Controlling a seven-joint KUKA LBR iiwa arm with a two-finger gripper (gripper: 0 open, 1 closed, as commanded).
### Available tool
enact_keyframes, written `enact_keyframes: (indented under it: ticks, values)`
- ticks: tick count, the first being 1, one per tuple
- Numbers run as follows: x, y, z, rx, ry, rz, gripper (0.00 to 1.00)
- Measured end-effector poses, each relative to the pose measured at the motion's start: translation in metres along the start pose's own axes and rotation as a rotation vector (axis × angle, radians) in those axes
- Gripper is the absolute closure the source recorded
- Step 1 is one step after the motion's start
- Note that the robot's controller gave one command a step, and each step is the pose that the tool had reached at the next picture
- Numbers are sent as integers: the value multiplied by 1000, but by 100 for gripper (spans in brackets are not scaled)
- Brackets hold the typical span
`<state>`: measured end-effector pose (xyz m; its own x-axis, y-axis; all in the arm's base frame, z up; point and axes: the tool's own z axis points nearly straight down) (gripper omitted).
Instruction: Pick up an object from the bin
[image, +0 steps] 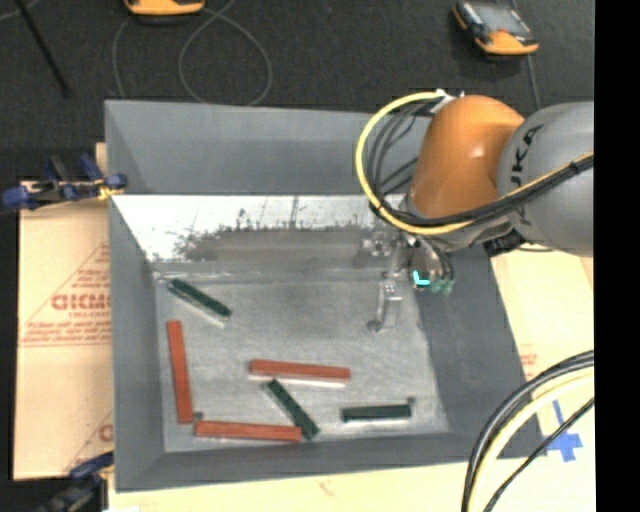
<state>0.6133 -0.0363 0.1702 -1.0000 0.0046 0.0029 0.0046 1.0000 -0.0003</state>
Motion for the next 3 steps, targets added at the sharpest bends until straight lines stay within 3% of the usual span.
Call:
enact_keyframes:
  ticks: [1,2,3]
  values:
    - [6,66,93,-1,-1,-260,0]
    - [72,115,100,1,-5,-432,0]
    - [73,207,44,-5,-13,-357,0]
